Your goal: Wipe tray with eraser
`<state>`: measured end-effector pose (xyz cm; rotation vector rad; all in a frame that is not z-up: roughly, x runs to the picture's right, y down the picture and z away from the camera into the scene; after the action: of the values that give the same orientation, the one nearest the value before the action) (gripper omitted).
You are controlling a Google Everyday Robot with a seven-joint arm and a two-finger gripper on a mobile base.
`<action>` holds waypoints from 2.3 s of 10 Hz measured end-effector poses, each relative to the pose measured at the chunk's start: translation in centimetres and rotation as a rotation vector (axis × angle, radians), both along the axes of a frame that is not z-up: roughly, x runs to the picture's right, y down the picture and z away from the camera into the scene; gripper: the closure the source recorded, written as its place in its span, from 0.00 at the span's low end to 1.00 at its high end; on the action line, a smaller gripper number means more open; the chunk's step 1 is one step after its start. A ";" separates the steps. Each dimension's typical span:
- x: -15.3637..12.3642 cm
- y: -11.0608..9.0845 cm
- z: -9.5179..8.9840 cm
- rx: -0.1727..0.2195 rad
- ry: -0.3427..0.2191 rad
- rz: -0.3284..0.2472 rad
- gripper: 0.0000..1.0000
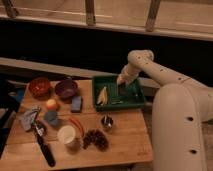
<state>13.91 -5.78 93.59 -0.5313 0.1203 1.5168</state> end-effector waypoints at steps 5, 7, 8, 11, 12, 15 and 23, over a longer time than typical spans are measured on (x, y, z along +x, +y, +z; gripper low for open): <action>-2.4 -0.8 -0.3 0.022 -0.081 -0.053 1.00; -4.5 2.1 -2.5 0.008 -0.118 -0.107 1.00; -4.8 3.1 -3.2 -0.001 -0.118 -0.116 1.00; -4.5 5.1 -4.2 -0.021 -0.085 -0.123 1.00; -4.0 4.8 -4.0 -0.018 -0.065 -0.117 1.00; -2.4 2.1 -1.9 -0.005 -0.021 -0.104 1.00; -4.1 -1.1 -0.6 0.036 -0.107 -0.164 1.00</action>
<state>9.81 -6.83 92.95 -0.5594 0.0526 1.3255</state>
